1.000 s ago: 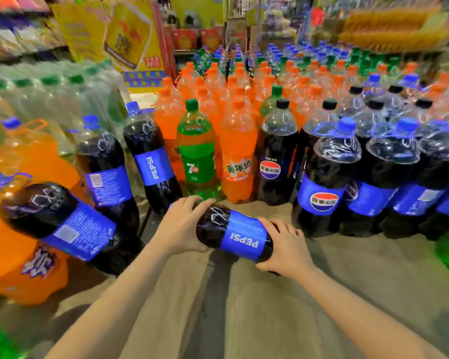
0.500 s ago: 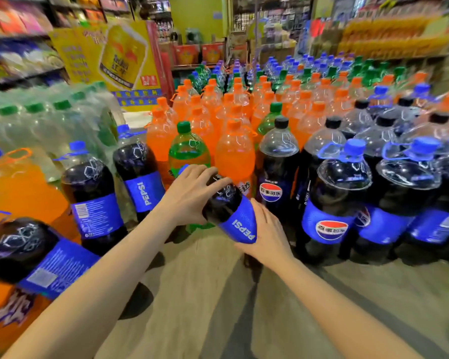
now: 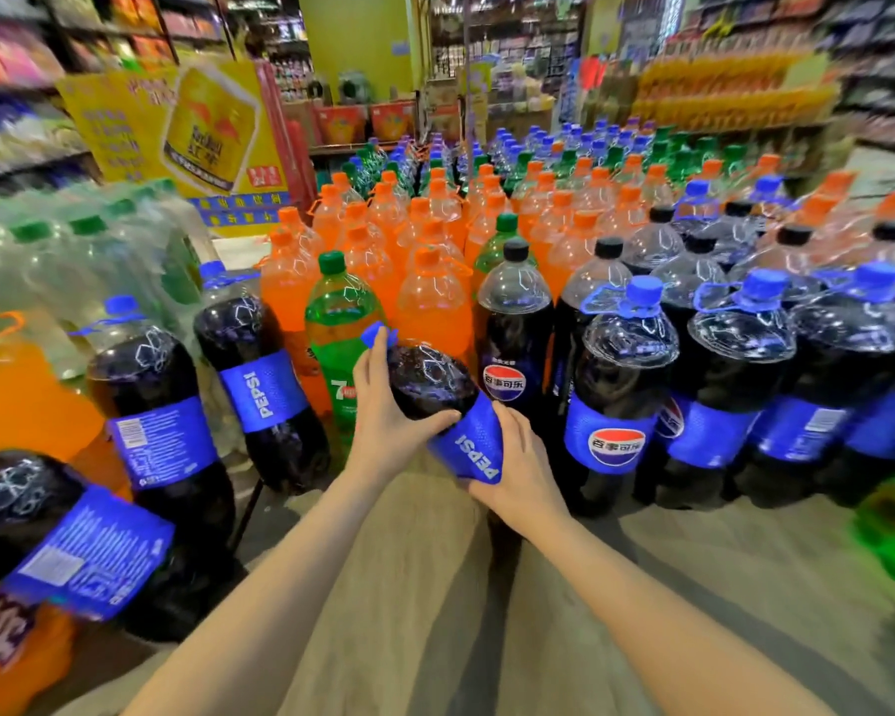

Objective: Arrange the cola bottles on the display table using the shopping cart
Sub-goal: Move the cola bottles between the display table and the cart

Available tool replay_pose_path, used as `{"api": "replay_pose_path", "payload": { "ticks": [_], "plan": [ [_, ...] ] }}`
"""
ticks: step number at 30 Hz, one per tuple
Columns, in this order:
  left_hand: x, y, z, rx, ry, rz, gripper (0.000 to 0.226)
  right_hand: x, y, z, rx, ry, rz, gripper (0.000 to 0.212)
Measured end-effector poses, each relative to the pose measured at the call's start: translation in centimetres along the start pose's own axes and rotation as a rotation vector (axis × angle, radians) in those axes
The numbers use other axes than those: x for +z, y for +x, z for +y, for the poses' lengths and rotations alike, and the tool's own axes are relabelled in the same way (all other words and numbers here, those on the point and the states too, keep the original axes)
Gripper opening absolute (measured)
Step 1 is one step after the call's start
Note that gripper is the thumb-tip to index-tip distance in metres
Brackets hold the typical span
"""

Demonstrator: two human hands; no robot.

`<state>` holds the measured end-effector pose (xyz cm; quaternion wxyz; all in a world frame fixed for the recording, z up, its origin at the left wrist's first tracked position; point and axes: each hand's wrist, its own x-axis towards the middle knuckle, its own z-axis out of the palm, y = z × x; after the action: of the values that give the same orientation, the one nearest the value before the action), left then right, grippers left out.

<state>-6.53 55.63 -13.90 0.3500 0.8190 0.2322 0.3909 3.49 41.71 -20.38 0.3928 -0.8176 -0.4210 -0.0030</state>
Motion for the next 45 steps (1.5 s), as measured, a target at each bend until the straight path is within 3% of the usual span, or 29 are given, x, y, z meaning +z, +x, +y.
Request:
{"api": "replay_pose_path", "payload": {
  "ticks": [7,11,15,20,24,28,33,45],
  "plan": [
    [2.0,1.4,4.0,0.208,0.088,-0.167,0.120,-0.9,-1.1,0.6,0.100,0.146,0.064,0.110],
    [2.9,1.4,5.0,0.304,0.156,-0.217,0.120,-5.0,-2.9,2.4,-0.037,-0.068,0.006,0.087],
    [3.2,0.3,5.8,0.361,0.170,-0.236,0.120,-10.4,-4.0,4.0,-0.104,-0.205,0.129,0.075],
    [4.0,-1.3,7.0,0.479,0.215,-0.220,0.119,-13.7,-3.6,4.1,-0.137,-0.327,0.290,0.084],
    [5.0,-2.4,7.7,0.572,0.235,-0.163,0.115,-15.3,-2.4,3.5,-0.076,-0.332,0.275,0.099],
    [6.4,-4.4,5.3,0.408,0.137,-0.025,0.124,-16.1,-1.1,3.3,-0.019,-0.288,0.194,0.107],
    [8.9,-7.7,2.5,0.146,-0.002,-0.162,0.147,-15.1,-0.8,3.7,-0.001,-0.295,0.207,0.109],
    [10.2,-5.1,0.2,0.176,0.000,-0.174,0.145,-14.3,-0.4,4.3,-0.008,-0.295,0.285,0.098]
  ]
}}
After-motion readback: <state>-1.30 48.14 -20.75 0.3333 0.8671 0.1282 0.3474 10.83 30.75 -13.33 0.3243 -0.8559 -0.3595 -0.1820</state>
